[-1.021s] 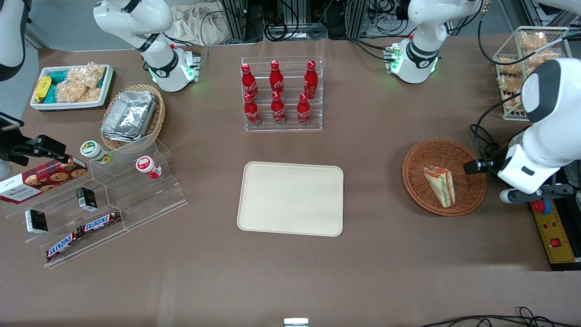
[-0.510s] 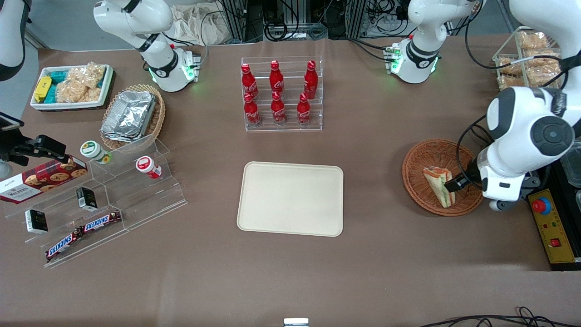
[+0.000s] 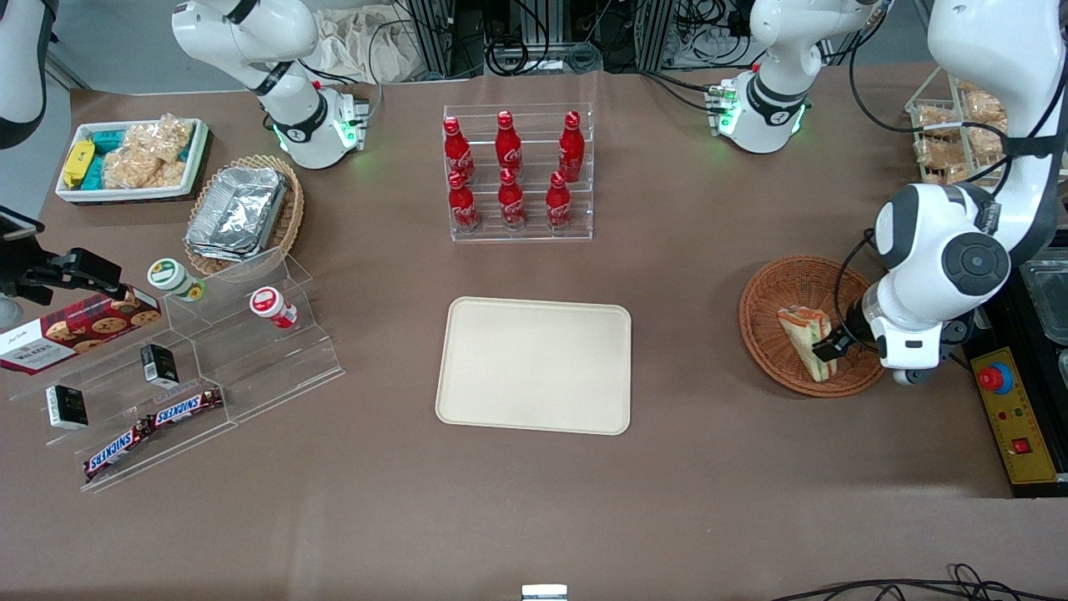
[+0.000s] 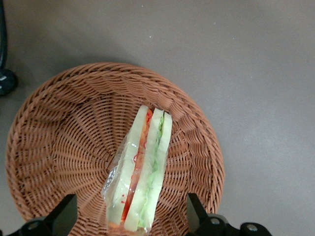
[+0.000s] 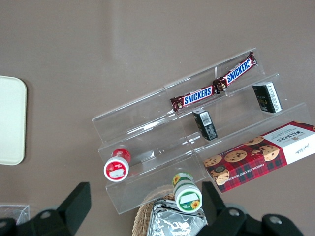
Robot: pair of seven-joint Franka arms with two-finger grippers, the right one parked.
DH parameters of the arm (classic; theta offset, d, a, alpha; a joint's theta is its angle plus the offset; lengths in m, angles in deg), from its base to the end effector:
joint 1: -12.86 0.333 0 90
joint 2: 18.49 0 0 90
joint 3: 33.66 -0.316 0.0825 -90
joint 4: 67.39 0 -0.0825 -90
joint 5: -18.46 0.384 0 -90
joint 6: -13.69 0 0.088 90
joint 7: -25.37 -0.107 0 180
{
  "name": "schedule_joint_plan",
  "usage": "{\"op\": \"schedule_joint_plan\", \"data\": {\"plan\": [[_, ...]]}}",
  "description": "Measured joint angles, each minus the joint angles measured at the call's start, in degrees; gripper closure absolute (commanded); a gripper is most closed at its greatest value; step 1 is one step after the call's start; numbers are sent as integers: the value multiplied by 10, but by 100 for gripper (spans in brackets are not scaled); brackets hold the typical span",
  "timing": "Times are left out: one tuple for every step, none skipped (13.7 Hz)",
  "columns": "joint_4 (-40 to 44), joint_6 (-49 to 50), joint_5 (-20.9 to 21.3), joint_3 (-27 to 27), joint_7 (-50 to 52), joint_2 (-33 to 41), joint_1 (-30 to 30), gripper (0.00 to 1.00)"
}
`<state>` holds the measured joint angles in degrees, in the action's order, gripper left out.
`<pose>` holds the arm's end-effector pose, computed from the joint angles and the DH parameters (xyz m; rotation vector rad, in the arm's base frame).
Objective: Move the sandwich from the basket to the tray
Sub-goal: 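Lower the open left gripper around the sandwich and close it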
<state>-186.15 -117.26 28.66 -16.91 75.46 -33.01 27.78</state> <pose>0.5792 -0.0109 0.3105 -2.8725 -1.1000 -0.0044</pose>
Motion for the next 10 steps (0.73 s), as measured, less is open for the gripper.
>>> {"op": "schedule_joint_plan", "data": {"plan": [[-9, -16, 0, 0, 1, -1, 0, 0], [-17, -31, 0, 0, 1, -2, 0, 0], [-24, -46, 0, -1, 1, -5, 0, 0], [-29, -58, 0, -1, 2, -9, 0, 0], [-33, -68, 0, -3, 2, -13, 0, 0], [-35, -73, 0, -5, 2, -17, 0, 0], [-39, -82, 0, -9, 2, -20, 0, 0], [-45, -93, 0, -12, 2, -23, 0, 0], [-53, -106, 0, -14, 2, -24, 0, 0], [-61, -116, 0, -17, 2, -26, 0, 0]]}}
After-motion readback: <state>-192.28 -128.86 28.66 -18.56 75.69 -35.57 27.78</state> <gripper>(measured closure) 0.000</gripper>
